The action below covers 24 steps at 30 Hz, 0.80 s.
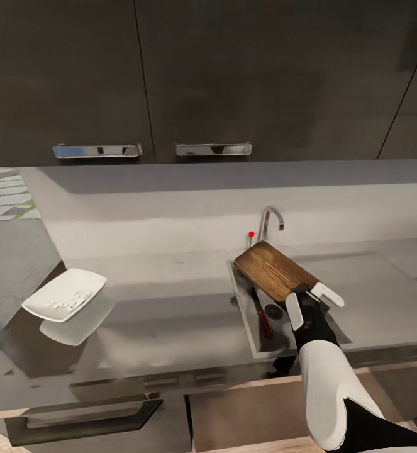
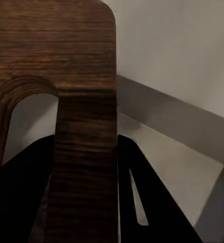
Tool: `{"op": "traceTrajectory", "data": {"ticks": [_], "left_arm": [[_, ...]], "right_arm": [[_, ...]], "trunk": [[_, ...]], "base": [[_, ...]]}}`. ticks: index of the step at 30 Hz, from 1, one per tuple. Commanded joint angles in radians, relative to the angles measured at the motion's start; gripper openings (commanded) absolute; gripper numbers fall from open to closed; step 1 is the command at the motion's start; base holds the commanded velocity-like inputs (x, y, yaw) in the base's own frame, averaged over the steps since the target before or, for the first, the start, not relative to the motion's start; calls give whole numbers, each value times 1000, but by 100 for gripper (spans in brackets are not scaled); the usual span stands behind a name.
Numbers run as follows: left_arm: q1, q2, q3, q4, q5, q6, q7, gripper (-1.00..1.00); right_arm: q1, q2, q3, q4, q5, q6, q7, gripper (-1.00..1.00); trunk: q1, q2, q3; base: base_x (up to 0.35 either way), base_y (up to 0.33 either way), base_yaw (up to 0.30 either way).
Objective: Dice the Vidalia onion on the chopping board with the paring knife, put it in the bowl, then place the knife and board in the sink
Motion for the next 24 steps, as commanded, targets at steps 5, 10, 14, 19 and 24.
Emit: {"op": "traceTrajectory", "data": {"ticks": [5,10,14,19,24], "left_arm": [[0,1,-6,-2,7,2,8,100],[0,1,-6,1,7,2,8,100],[0,1,-6,2,7,2,8,100],[0,1,-6,3,7,2,8,100],[0,1,-6,2,7,2,8,100]], "right_arm": [[-1,1,-1,3,-65,2,-50,-100],[-1,1,1,5,-118,-4,-124,-100],[-1,1,0,6,-125,-5,-141,-100],[-1,1,0,8,-128,-7,-166,-100],[-1,1,0,7,-129,-7,-176,-100]], "trunk": [[1,-2,-2],[1,-2,-2],[1,-2,-2],[1,-2,-2],[1,-2,-2]], "base": [[7,26,0],[1,3,0],[20,58,0],[9,21,0],[1,2,0]]}}
